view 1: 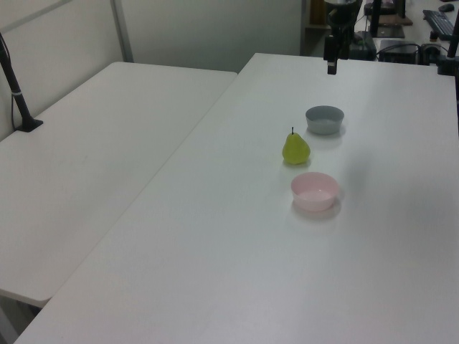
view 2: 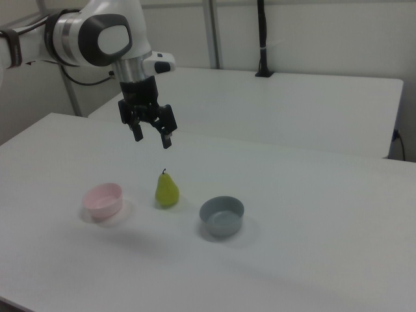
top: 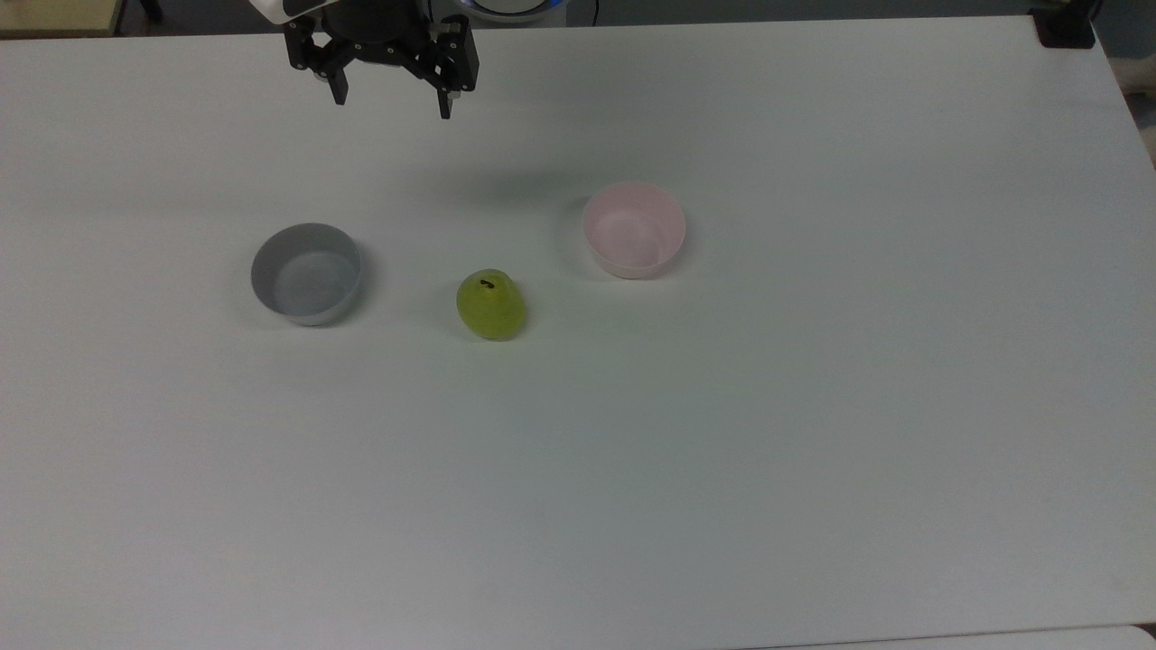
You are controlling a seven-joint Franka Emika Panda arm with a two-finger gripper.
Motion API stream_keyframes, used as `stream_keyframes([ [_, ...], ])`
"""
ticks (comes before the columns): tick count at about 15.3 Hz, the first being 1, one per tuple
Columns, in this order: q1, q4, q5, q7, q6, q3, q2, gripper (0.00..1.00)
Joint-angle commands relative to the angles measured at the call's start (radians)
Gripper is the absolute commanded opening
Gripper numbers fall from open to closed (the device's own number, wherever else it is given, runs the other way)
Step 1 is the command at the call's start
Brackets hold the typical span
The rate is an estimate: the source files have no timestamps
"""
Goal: Place the pear in the bowl
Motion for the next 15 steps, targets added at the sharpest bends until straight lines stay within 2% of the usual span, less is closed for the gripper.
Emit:
stream_keyframes([
  [1,0.008,0.006,0.013,-0.003,0.011,-0.029,0.000,1.00],
  [15,0.021,0.012,0.012,-0.055,0.026,-0.029,0.015,1.00],
])
